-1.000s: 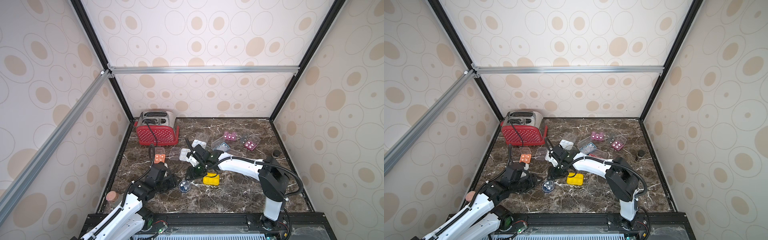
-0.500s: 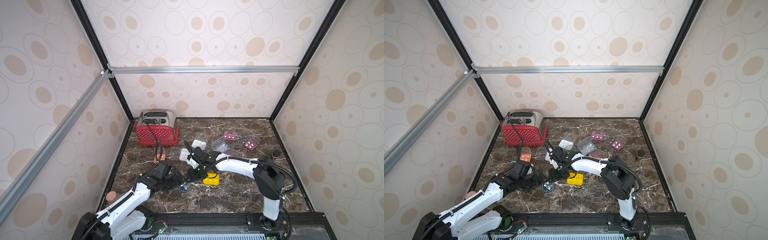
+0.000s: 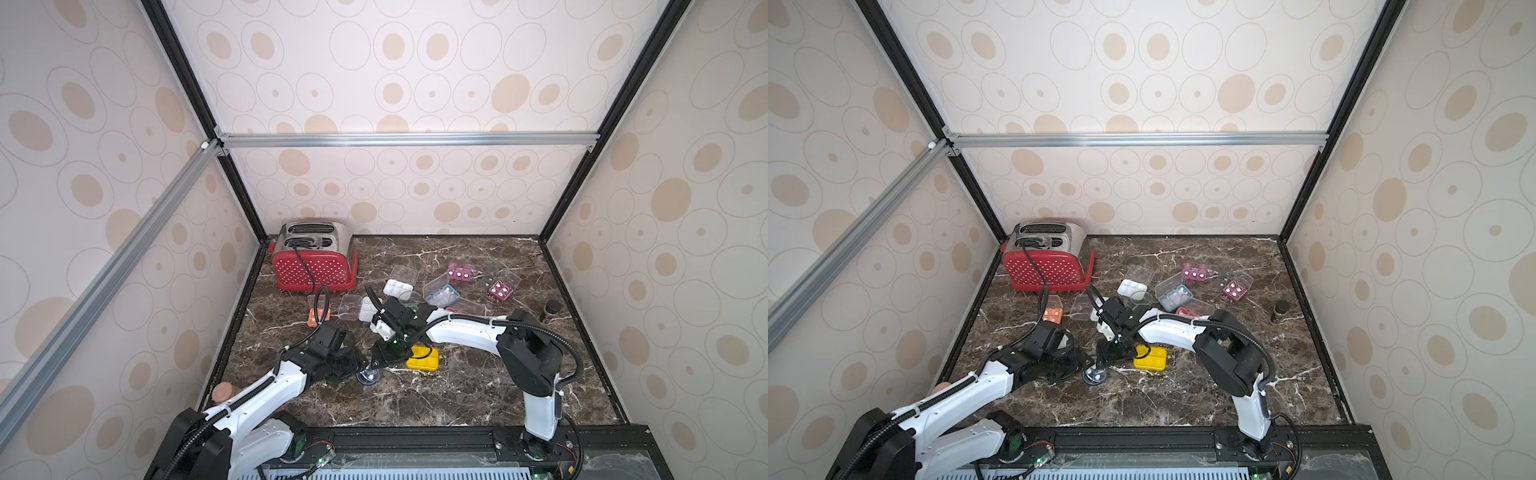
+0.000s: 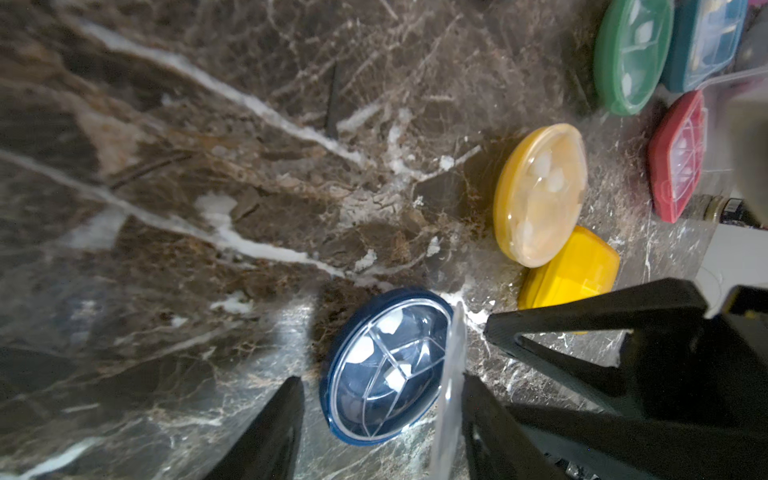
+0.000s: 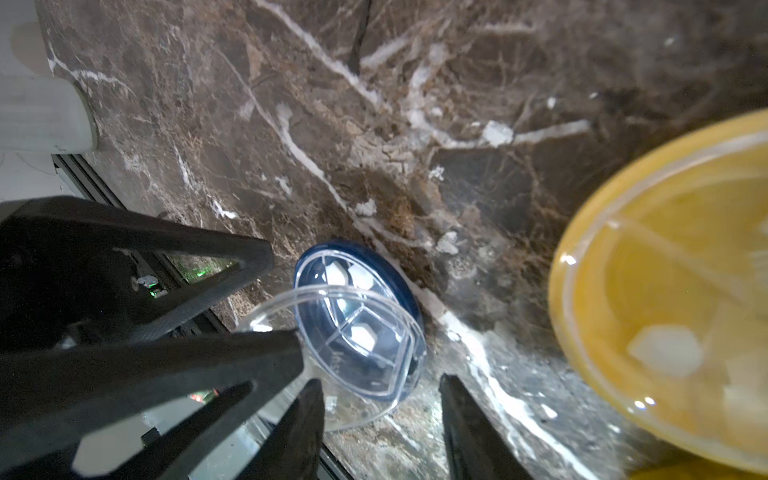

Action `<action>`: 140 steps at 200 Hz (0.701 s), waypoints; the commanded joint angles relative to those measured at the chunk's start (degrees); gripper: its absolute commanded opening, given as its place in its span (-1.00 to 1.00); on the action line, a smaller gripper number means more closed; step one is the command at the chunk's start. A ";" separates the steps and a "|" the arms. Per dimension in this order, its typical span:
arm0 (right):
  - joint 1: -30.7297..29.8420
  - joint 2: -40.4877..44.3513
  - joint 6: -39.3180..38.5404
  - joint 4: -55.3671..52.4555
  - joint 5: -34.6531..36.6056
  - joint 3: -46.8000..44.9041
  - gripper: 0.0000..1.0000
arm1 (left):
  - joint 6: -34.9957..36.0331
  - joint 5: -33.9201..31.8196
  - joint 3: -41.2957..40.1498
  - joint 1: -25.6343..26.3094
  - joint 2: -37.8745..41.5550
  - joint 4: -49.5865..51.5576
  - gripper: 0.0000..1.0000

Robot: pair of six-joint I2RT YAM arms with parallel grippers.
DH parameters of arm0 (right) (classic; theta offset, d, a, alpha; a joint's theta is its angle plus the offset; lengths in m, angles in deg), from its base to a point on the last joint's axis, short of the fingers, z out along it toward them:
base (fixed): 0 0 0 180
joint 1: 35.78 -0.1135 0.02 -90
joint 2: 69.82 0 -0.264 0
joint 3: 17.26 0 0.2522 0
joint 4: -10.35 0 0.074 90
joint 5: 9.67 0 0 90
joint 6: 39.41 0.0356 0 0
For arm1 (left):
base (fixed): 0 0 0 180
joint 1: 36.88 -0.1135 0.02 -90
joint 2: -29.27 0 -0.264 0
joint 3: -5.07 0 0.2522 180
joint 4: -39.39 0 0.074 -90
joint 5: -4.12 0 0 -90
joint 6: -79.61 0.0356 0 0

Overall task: Close pillboxes
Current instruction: Close the lid on the pillbox.

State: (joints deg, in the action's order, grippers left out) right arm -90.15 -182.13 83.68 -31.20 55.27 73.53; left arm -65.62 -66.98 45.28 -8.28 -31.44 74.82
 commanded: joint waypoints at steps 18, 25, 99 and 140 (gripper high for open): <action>-0.55 -1.39 -0.62 -0.96 0.69 1.45 -0.04 | 0.60 -0.88 -1.29 0.04 -1.12 1.09 -0.02; -0.51 -1.36 -0.63 -0.96 0.71 1.41 -0.04 | 0.39 -0.88 -1.63 0.20 -1.17 0.93 -0.05; -0.83 -1.36 -0.99 -1.03 0.36 1.62 -0.09 | -0.95 -1.47 -4.07 0.46 0.77 0.74 -0.14; -1.32 -3.32 -2.01 -2.13 0.23 2.87 -0.10 | -1.49 -0.97 -4.48 0.75 -0.52 -0.82 -0.27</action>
State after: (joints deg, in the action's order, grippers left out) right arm -90.65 -183.34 82.69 -31.60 55.45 74.65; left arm -66.18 -67.01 41.70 -7.89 -31.17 73.86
